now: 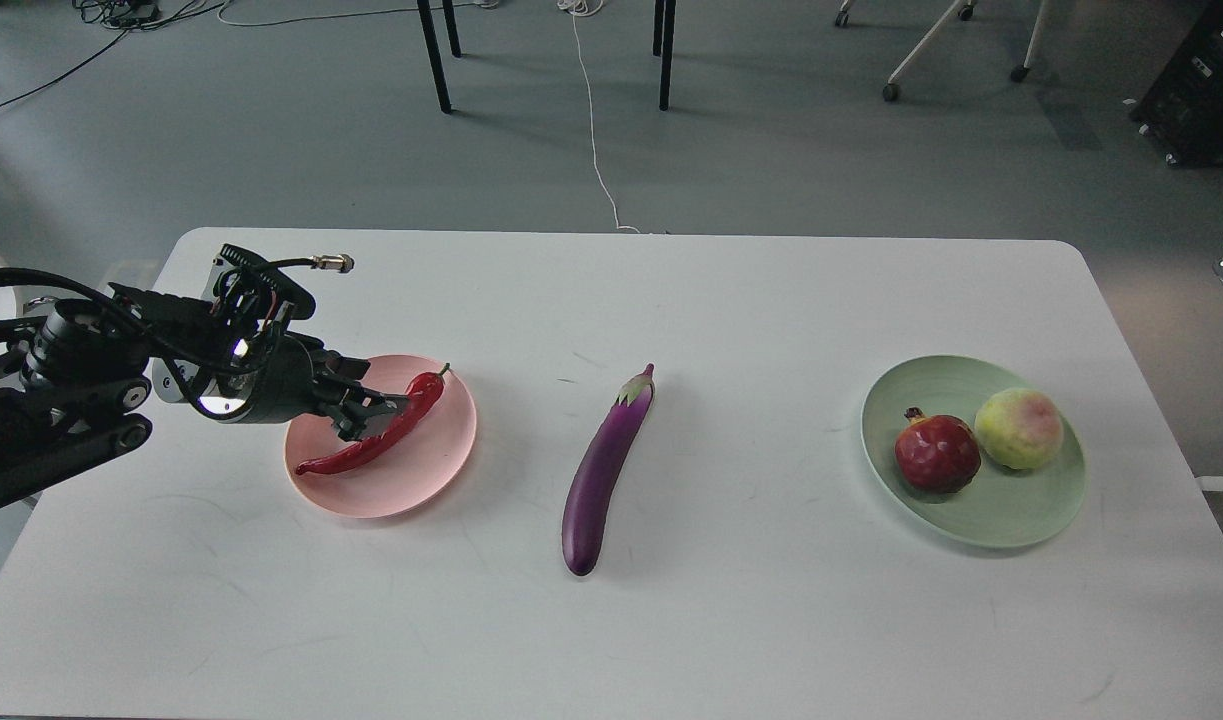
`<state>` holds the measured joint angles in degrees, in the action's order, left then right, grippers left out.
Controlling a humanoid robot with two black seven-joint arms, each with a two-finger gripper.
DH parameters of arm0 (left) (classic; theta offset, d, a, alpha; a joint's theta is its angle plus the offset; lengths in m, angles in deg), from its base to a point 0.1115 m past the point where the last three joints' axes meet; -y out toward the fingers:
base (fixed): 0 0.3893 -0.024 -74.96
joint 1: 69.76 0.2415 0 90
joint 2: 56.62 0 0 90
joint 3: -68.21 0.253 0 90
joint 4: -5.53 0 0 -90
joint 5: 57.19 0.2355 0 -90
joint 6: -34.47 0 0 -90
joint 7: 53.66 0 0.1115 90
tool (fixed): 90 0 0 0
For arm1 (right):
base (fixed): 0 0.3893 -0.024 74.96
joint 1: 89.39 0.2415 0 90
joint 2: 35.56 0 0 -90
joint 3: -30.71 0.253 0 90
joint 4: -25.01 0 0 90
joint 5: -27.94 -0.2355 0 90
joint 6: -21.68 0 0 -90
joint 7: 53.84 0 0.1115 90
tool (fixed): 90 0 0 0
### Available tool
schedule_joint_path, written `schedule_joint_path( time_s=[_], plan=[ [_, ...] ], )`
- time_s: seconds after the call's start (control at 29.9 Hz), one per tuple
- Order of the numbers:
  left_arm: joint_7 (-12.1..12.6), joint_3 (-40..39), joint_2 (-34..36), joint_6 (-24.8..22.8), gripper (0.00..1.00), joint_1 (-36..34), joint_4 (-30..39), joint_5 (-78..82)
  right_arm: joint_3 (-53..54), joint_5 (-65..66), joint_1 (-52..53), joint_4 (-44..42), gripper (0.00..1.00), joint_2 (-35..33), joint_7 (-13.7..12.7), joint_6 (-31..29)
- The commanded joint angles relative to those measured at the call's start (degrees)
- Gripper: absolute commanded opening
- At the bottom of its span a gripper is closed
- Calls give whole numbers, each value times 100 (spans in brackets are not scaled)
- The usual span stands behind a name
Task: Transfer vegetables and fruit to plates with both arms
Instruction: 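Move the left hand to the purple eggplant and grasp it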
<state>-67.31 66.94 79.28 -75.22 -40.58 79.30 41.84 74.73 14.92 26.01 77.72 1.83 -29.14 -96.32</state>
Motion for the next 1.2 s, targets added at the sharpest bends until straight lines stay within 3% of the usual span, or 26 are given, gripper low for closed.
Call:
schedule_joint_path(
  time_s=[0.0, 0.2, 0.37, 0.63, 0.77, 1.17],
  plan=[
    [38, -444, -124, -52, 74, -27, 593, -120, 11, -16, -9, 2, 99, 5, 0, 0],
    [81, -453, -1037, -456, 76, -194, 937, -103, 46, -16, -228, -42, 99, -30, 0, 0],
    [853, -436, -1854, -650, 76, -229, 867, -76, 46, -25, -272, -51, 99, -83, 44, 0],
    [1540, -191, -2848, -831, 76, -150, 183, -24, 72, -25, -272, -16, 99, -74, 52, 0],
    [1584, -75, -3025, -831, 76, -115, -257, 239, 168, -51, -272, -15, 99, -74, 52, 0],
    [1505, -58, -2928, -831, 76, 412, -451, 793, 256, -51, -272, -16, 99, -57, 52, 0]
  ],
)
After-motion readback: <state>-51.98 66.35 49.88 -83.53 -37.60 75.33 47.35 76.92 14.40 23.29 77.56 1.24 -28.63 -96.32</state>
